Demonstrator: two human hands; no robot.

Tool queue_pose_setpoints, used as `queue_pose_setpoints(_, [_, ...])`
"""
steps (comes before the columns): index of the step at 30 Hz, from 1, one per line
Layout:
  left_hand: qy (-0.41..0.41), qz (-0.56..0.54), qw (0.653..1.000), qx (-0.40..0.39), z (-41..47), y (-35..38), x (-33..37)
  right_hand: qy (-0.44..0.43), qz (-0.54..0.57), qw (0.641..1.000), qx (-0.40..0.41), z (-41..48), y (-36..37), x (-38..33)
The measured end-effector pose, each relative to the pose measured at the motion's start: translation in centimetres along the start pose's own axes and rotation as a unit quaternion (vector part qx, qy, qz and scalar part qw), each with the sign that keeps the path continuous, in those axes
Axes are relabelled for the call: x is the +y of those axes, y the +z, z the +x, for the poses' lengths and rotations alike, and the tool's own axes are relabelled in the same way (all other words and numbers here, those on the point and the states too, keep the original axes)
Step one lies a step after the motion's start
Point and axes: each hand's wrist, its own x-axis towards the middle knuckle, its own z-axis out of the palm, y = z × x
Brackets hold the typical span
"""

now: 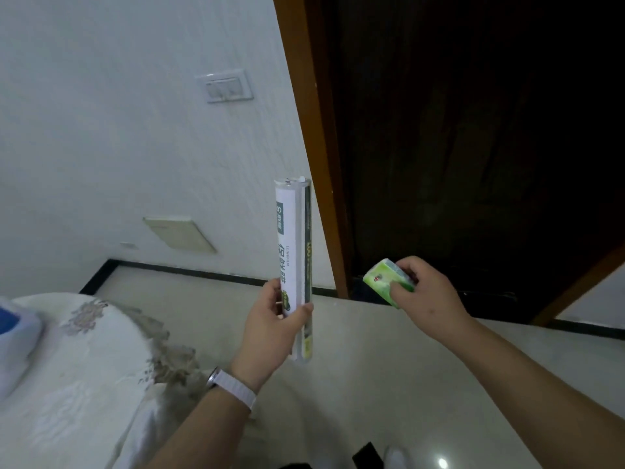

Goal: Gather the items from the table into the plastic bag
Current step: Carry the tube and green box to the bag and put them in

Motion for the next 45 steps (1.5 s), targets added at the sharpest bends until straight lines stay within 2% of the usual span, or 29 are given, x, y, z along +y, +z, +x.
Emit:
queue_pose_setpoints(13, [-0.056, -0.085, 0.987, 0.128, 9.5, -5.3, -2.9, -0.046, -0.027, 0.992, -0.112, 12.4, 8.2, -4.5])
queue_pose_setpoints(24, [-0.061, -0.149, 0.962, 0.219, 21.2, -19.7, -6.3, -0.127, -0.086, 0.972, -0.177, 26.6, 21.4, -17.5])
queue_pose_setpoints(31, [-0.087, -0.19, 0.931, 0.298, 25.1, -28.0, -9.2, -0.179, -0.104, 0.946, -0.251, 31.4, 30.7, -23.6])
queue_pose_setpoints(45, [-0.17, -0.177, 0.863, 0.442, 34.7, -39.1, -12.0, -0.291, -0.085, 0.87, -0.388, 46.6, 48.6, -33.0])
